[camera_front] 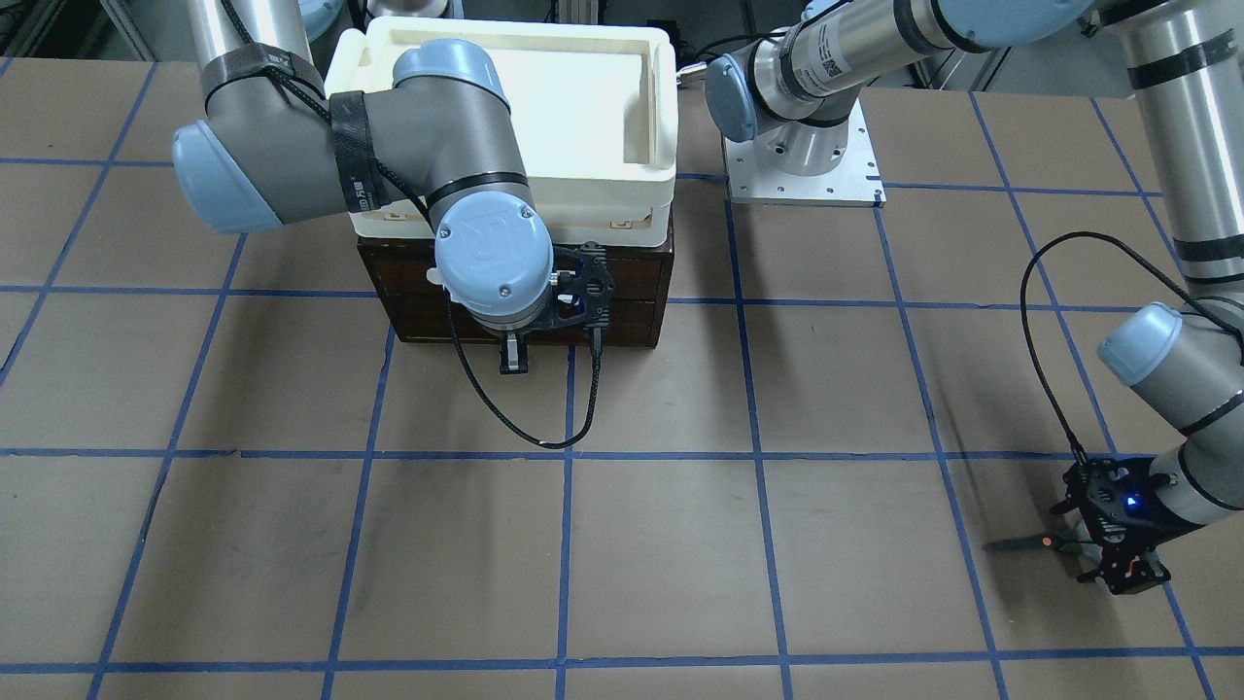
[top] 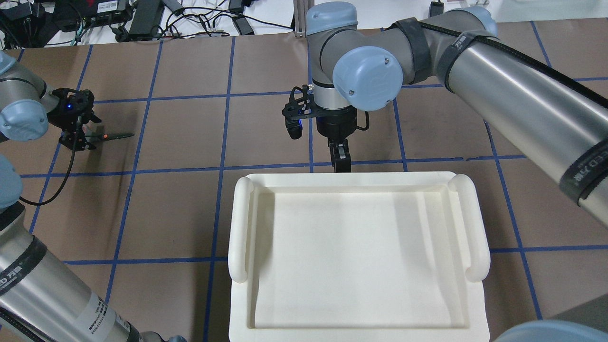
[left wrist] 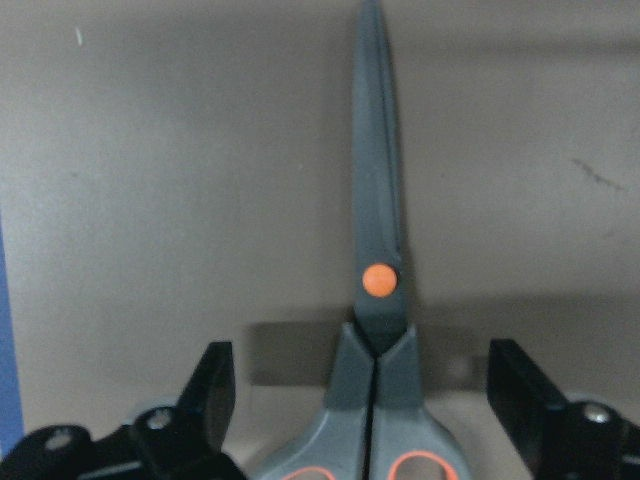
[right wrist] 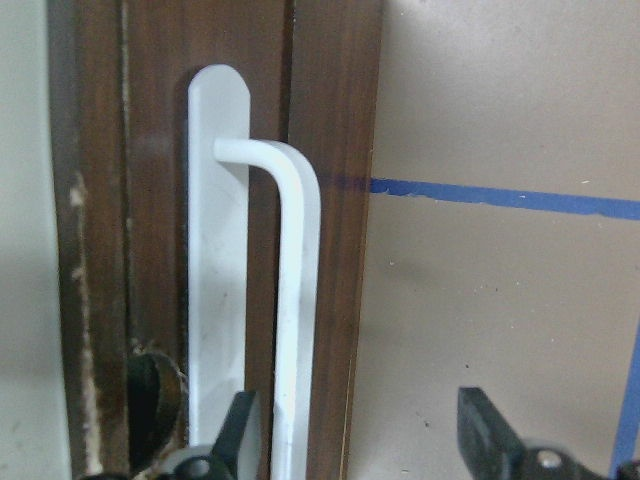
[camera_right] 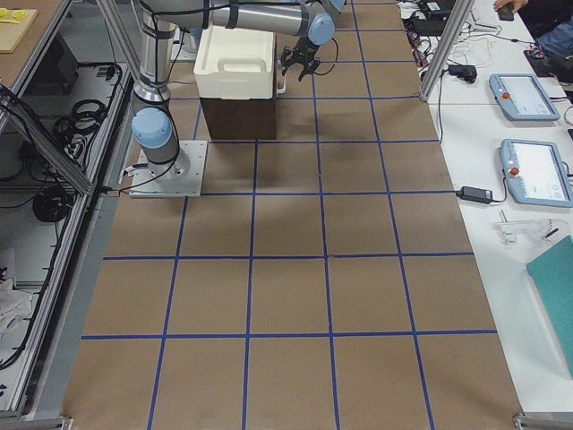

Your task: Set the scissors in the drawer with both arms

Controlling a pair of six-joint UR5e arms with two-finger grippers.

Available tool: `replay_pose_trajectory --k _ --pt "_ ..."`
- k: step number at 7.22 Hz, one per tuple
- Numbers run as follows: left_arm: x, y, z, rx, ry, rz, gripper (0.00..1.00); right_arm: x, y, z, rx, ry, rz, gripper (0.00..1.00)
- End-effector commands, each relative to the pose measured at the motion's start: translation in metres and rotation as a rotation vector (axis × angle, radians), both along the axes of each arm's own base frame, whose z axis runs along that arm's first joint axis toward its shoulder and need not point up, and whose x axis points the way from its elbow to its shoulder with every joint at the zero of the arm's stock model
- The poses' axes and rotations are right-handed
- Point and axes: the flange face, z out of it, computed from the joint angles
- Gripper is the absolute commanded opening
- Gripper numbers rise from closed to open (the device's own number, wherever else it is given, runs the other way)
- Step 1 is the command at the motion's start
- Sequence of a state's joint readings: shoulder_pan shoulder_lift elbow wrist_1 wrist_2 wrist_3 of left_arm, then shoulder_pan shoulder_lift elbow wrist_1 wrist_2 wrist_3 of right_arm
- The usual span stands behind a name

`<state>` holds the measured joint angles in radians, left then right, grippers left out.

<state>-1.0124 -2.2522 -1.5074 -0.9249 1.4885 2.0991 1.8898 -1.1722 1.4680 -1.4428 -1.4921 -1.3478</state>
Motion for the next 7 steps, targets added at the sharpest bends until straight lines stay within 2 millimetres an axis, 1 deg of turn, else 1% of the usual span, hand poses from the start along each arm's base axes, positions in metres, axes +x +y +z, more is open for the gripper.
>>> replay_pose_trajectory --k 1,2,3,4,5,6,7 --pt "0.000 0.000 -0.001 0.001 0.001 0.001 0.82 0.002 0.004 -0.006 0.023 0.001 0.011 0.73" --pt "0.000 0.000 -0.002 0.002 0.000 0.001 0.76 0.002 0.004 -0.007 0.023 0.001 0.011 0.73" --pt "0.001 0.000 -0.002 0.003 0.002 0.001 0.67 0.002 0.004 -0.010 0.028 0.005 0.008 0.73" --pt "0.003 0.001 -0.001 0.002 0.000 0.004 0.51 0.001 0.007 -0.015 0.035 0.007 0.012 0.73" --pt "0.004 0.002 -0.001 0.003 -0.001 0.005 0.37 0.000 0.009 -0.020 0.044 0.008 0.016 0.70" --pt "0.004 0.002 0.000 0.002 -0.002 0.005 0.31 0.000 0.008 -0.020 0.038 0.001 0.025 0.59" --pt "0.004 0.002 -0.002 0.003 0.002 0.005 0.27 0.001 0.005 -0.018 0.013 -0.008 0.028 0.52"
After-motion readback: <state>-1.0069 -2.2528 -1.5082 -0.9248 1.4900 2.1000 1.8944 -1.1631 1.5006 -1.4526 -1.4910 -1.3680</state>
